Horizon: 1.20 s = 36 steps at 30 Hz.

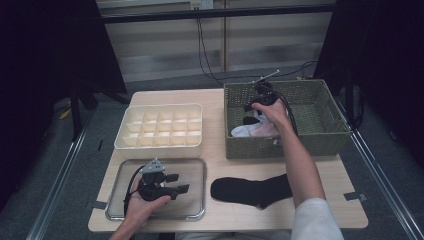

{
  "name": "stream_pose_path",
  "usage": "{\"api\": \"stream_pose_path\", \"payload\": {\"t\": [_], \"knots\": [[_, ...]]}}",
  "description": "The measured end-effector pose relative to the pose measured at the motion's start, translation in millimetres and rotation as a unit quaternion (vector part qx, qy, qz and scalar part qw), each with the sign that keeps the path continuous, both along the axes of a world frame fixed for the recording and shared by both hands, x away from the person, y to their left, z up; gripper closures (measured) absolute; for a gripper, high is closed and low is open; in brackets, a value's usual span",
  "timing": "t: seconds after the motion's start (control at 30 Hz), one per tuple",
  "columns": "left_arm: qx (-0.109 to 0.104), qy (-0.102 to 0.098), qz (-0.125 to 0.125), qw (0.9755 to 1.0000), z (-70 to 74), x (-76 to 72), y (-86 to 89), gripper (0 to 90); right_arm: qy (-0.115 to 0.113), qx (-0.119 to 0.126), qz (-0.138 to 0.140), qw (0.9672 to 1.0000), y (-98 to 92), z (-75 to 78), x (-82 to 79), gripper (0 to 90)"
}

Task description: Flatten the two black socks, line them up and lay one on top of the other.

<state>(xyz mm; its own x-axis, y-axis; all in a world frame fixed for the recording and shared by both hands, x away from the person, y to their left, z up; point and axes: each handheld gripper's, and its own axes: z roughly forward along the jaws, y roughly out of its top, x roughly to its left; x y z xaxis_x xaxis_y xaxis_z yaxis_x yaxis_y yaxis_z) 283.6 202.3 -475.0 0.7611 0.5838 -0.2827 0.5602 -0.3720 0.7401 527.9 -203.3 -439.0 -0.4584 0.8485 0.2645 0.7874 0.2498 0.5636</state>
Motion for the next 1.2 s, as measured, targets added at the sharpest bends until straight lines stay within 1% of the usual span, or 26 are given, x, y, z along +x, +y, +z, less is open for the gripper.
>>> {"api": "stream_pose_path", "payload": {"t": [0.1,0.13,0.17,0.2,0.23,0.27,0.3,0.43,0.53,0.57,0.6,0.63,0.7,0.73,0.77,0.8,0.83,0.87,0.93,1.0,1.03,1.07,1.1,1.13,1.17,1.2], "knots": [[-0.001,0.000,0.002,1.0000,0.7,0.7,1.4,36.1,0.019,0.002,0.001,0.9998,3.7,-9.2,4.8,66.7],[-0.002,0.000,0.003,1.0000,0.9,0.6,1.7,36.1,0.032,-0.002,-0.003,0.9995,5.1,-13.2,6.0,65.3],[-0.002,0.000,0.003,1.0000,0.9,0.6,1.7,36.1,0.032,-0.002,-0.003,0.9995,5.1,-13.2,6.0,65.3],[-0.002,0.000,0.003,1.0000,0.8,0.8,1.7,36.1,0.030,-0.027,-0.004,0.9992,7.2,-15.2,7.3,62.0],[-0.001,0.001,0.002,1.0000,0.6,0.7,1.5,36.1,0.028,-0.029,-0.004,0.9992,6.7,-16.9,8.3,61.6],[-0.002,0.000,0.003,1.0000,0.6,0.6,1.4,36.1,0.033,-0.031,-0.004,0.9990,6.5,-18.4,8.7,60.1],[-0.002,0.001,0.002,1.0000,0.6,0.6,1.4,36.1,0.047,-0.031,-0.006,0.9984,7.2,-20.5,9.3,59.0],[0.000,0.001,0.001,1.0000,0.3,1.1,1.7,36.0,0.043,-0.051,-0.012,0.9977,8.5,-23.6,10.5,56.8],[-0.002,0.001,0.001,1.0000,0.4,0.7,1.6,36.0,0.057,-0.061,-0.007,0.9965,10.0,-28.3,11.2,55.9],[-0.002,0.001,0.001,1.0000,0.4,0.7,1.6,35.9,0.057,-0.061,-0.007,0.9965,10.0,-28.3,11.2,55.9],[0.000,0.001,0.000,1.0000,0.4,1.0,1.9,35.9,0.063,-0.077,0.001,0.9951,13.5,-31.0,11.0,53.3],[0.000,0.001,0.001,1.0000,0.3,1.1,2.0,35.6,0.066,-0.079,0.006,0.9947,15.1,-32.5,10.9,51.8],[0.001,0.001,0.000,1.0000,0.0,1.4,1.9,35.4,0.076,-0.091,0.017,0.9928,18.8,-36.1,10.4,54.0],[-0.001,0.001,0.001,1.0000,-0.1,1.2,1.9,35.5,0.074,-0.104,0.020,0.9917,20.7,-36.5,10.0,54.8],[0.000,0.001,0.001,1.0000,-0.1,1.2,2.0,35.4,0.075,-0.104,0.019,0.9915,21.2,-36.5,10.2,57.1],[0.001,0.001,0.001,1.0000,-0.1,1.0,1.9,35.4,0.076,-0.109,0.015,0.9910,20.8,-36.2,10.5,64.7],[0.001,0.000,0.001,1.0000,0.1,0.6,1.9,35.5,0.078,-0.113,0.011,0.9904,19.9,-35.9,10.7,68.5],[-0.001,0.000,0.002,1.0000,0.2,0.3,1.7,35.4,0.082,-0.110,0.008,0.9905,18.7,-35.2,11.2,77.1],[0.001,0.000,0.000,1.0000,-0.2,0.6,1.7,35.4,0.088,-0.107,0.008,0.9903,16.9,-34.7,11.3,81.8],[0.003,0.002,0.000,1.0000,-1.0,1.3,1.0,35.4,0.089,-0.102,0.008,0.9907,17.1,-33.0,10.9,83.5],[0.003,0.002,0.000,1.0000,-1.1,1.3,0.9,35.4,0.086,-0.104,0.008,0.9908,17.3,-32.0,10.5,83.8],[0.003,0.002,0.000,1.0000,-1.1,1.3,0.9,35.4,0.077,-0.101,0.007,0.9919,17.4,-29.4,9.8,84.2],[0.003,0.002,0.000,1.0000,-1.1,1.3,0.9,35.4,0.077,-0.101,0.007,0.9919,17.4,-29.4,9.8,84.2],[0.004,0.001,0.000,1.0000,-0.9,1.2,1.1,35.4,0.068,-0.094,0.004,0.9932,17.1,-26.4,8.9,84.3],[0.002,0.001,0.001,1.0000,-0.8,1.1,1.2,35.5,0.055,-0.077,0.003,0.9955,14.6,-21.6,7.0,84.5],[0.002,0.001,0.002,1.0000,-0.7,1.1,1.4,35.4,0.052,-0.070,0.003,0.9962,13.5,-20.5,6.5,84.5]]}}
